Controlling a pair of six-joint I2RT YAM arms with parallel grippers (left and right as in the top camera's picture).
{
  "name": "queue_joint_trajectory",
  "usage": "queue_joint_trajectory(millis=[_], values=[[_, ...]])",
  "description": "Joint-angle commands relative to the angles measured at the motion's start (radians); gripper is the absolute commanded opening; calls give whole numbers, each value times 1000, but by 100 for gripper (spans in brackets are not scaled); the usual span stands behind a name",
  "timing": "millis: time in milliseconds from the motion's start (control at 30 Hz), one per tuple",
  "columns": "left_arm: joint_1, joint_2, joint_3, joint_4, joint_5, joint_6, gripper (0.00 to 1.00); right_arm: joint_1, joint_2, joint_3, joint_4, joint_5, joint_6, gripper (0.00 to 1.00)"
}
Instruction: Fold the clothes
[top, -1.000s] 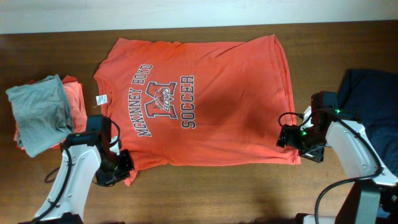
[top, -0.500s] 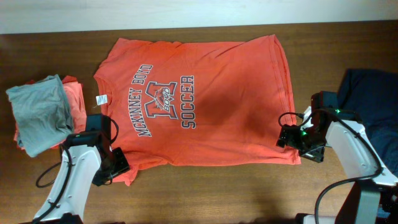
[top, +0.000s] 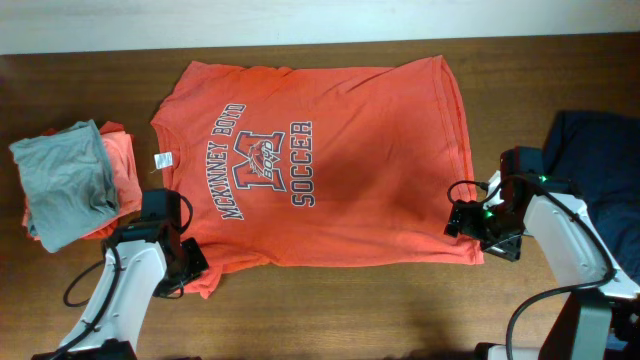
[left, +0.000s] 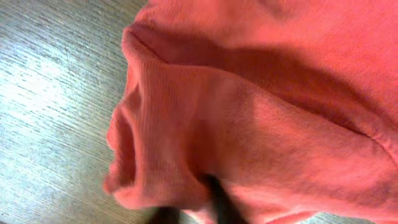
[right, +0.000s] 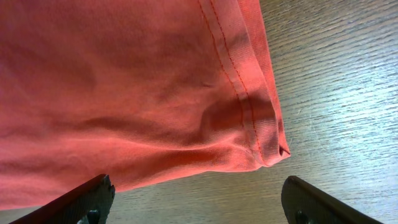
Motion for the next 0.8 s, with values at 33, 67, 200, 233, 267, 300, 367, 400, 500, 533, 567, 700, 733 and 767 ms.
queue_joint_trajectory(millis=[33, 67, 200, 233, 267, 300, 367, 400, 500, 533, 567, 700, 733, 767], values=[[0, -16, -1, 5, -12, 17, 0, -3, -5, -6, 0, 12, 5, 91], [0, -17, 6, -2, -3, 24, 0, -3, -5, -6, 0, 12, 5, 91], [0, -54, 121, -134, 48, 40, 0, -3, -5, -6, 0, 12, 5, 91], [0, -69, 151, -161, 49, 44, 0, -3, -5, -6, 1, 12, 5, 91], [0, -86, 182, -187, 50, 47, 0, -3, -5, -6, 1, 12, 5, 91], [0, -103, 209, -209, 50, 47, 0, -3, -5, -6, 1, 12, 5, 91], [0, -142, 258, -250, 50, 47, 0, -3, -5, -6, 1, 12, 5, 91], [0, -160, 273, -268, 50, 47, 0, -3, -5, -6, 0, 12, 5, 91], [0, -209, 283, -299, 50, 47, 0, -3, -5, -6, 0, 13, 5, 91], [0, -219, 283, -311, 50, 47, 0, -3, -5, -6, 0, 13, 5, 91], [0, -226, 283, -321, 50, 47, 0, -3, -5, -6, 1, 13, 2, 91], [0, -228, 282, -344, 50, 46, 0, -3, -5, -6, 8, 24, 1, 91], [0, -228, 282, -347, 50, 46, 0, -3, -5, -6, 8, 39, 2, 91], [0, -228, 282, -348, 50, 46, 0, -3, -5, -6, 8, 53, 2, 91]])
